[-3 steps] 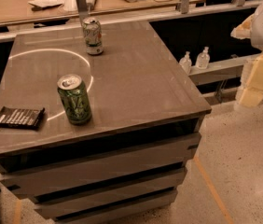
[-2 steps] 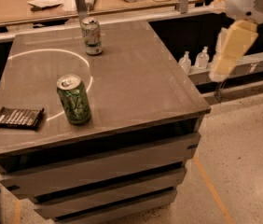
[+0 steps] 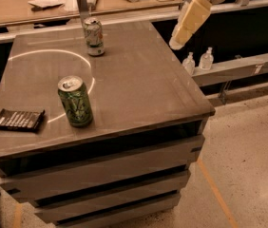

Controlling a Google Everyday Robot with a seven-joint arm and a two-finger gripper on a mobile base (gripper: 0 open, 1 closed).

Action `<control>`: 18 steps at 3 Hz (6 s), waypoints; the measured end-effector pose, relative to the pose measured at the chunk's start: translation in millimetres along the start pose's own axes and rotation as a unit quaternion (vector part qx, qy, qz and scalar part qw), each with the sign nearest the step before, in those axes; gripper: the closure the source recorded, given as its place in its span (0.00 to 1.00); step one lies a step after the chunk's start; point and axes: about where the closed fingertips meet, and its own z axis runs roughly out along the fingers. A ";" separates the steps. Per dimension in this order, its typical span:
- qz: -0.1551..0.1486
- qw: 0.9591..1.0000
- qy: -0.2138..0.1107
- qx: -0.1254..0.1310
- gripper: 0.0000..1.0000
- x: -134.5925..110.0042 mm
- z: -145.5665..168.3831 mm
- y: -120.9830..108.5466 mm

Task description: Pick 7up can

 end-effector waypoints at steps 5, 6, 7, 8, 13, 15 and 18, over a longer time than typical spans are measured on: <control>0.038 0.966 -0.254 0.034 0.00 -66.2 193.9 -124.5; 0.037 0.967 -0.249 0.031 0.00 -67.3 197.4 -122.4; 0.030 0.967 -0.252 0.025 0.00 -71.1 202.9 -119.6; 0.029 0.952 -0.304 0.008 0.00 -92.9 226.3 -115.8; 0.145 0.907 -0.396 0.003 0.00 -122.3 276.1 -89.3; 0.135 0.905 -0.403 0.003 0.04 -134.4 279.6 -89.8; 0.130 0.904 -0.406 -0.007 0.81 -143.1 283.8 -85.2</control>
Offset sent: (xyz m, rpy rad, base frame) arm 0.0399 0.0284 -0.0039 -0.0499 -0.0297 0.0246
